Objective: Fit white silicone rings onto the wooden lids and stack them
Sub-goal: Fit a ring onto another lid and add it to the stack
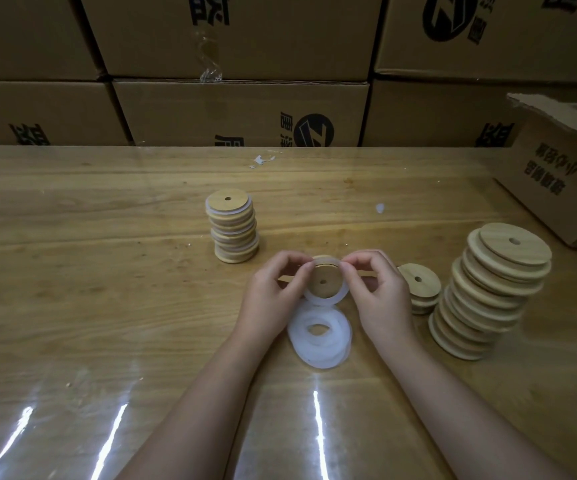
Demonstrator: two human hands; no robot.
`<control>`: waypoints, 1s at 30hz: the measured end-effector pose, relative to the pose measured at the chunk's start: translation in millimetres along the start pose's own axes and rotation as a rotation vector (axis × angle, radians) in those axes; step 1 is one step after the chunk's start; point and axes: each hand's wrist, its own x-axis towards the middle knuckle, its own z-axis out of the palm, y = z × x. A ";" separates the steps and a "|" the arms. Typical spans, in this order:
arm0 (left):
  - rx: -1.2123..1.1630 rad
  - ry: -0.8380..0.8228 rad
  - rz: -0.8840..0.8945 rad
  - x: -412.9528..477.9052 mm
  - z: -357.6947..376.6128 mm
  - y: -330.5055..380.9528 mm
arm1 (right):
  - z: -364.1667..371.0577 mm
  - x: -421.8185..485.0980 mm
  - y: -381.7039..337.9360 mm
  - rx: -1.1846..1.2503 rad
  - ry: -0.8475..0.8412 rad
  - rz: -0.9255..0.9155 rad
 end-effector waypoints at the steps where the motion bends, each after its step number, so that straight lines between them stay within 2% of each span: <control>1: -0.001 -0.001 -0.001 0.3 -0.2 -0.5 | 0.0 0.2 0.1 -0.002 -0.001 0.004; 14: -0.063 0.017 -0.117 2.6 -1.3 -6.3 | 1.5 0.7 3.1 -0.009 -0.015 0.032; 30: -0.053 0.046 -0.219 4.9 -2.7 -9.2 | 1.2 2.3 3.0 0.027 -0.078 0.175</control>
